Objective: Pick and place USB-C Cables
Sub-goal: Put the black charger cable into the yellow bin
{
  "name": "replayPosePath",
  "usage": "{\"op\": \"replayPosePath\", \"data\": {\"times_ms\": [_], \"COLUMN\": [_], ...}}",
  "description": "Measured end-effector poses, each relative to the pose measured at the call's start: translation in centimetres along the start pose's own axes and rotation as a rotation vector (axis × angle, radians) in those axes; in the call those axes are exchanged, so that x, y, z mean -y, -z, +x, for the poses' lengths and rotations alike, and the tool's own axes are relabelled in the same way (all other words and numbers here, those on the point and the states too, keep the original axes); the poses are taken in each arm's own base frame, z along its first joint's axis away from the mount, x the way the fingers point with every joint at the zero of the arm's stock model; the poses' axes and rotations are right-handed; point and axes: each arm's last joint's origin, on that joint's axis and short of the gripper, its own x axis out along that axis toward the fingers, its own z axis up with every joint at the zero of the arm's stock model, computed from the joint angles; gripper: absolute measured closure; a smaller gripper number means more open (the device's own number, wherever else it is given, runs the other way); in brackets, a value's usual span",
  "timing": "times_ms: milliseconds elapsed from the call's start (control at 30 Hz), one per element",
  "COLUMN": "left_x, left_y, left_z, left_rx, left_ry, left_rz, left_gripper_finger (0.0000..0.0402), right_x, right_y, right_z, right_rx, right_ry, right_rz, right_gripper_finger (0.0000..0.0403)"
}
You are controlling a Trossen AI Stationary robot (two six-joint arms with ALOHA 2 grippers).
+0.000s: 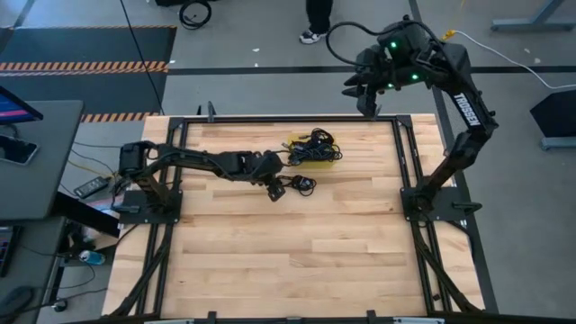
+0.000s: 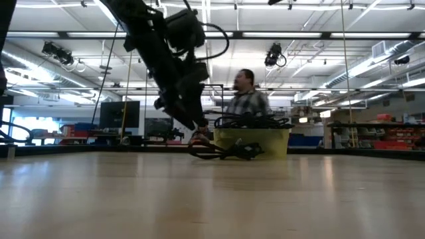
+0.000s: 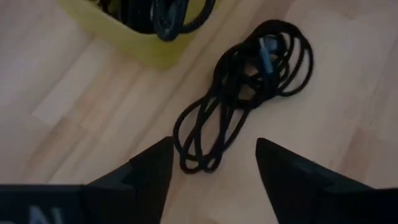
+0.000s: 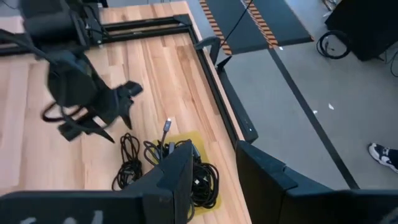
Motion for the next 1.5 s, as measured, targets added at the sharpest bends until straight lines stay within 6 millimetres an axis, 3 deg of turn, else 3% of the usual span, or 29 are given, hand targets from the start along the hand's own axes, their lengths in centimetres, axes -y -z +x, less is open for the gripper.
{"op": "replayPosePath", "data": {"times_ms": [167,500,633,767,800,867,1000,1200,1333,1500], "left_x": [-0.5,-1.2,-1.0,-0.8,-0.7,-0.3,1.3,3.7,2.6,-1.3], "left_y": [0.4,0.9,1.0,0.5,0.2,-0.6,-3.4,-10.2,-13.8,-15.6], "left_z": [2.0,5.3,5.4,5.0,4.8,4.5,3.0,-1.9,-5.3,-7.1], "left_rx": [-0.026,-0.072,-0.076,-0.072,-0.075,-0.065,-0.001,0.215,0.272,0.214], "left_ry": [-0.015,0.081,0.106,0.152,0.177,0.231,0.33,0.372,0.176,-0.01], "left_rz": [-0.003,-0.035,-0.035,-0.068,-0.082,-0.116,-0.091,0.041,0.12,0.132], "left_gripper_finger": [0.0145,0.0154,0.021,0.0321,0.0357,0.0381,0.0384,0.0385,0.0386,0.0386], "right_x": [-0.3,-0.6,-0.7,-0.6,-0.6,-0.6,-0.6,-0.6,-0.7,-0.8], "right_y": [0.2,0.3,0.3,0.4,0.4,0.4,0.4,0.5,0.6,0.8], "right_z": [-1.3,-3.4,-3.8,-4.0,-4.0,-4.0,-4.0,-4.0,-4.0,-4.4], "right_rx": [0.029,0.106,0.121,0.121,0.121,0.12,0.12,0.11,0.093,0.101], "right_ry": [0.004,0.025,0.042,0.062,0.064,0.064,0.064,0.063,0.06,0.062], "right_rz": [0.021,0.067,0.079,0.082,0.082,0.082,0.082,0.084,0.087,0.085], "right_gripper_finger": [0.0274,0.0274,0.0274,0.0274,0.0274,0.0274,0.0274,0.0274,0.0274,0.0274]}}
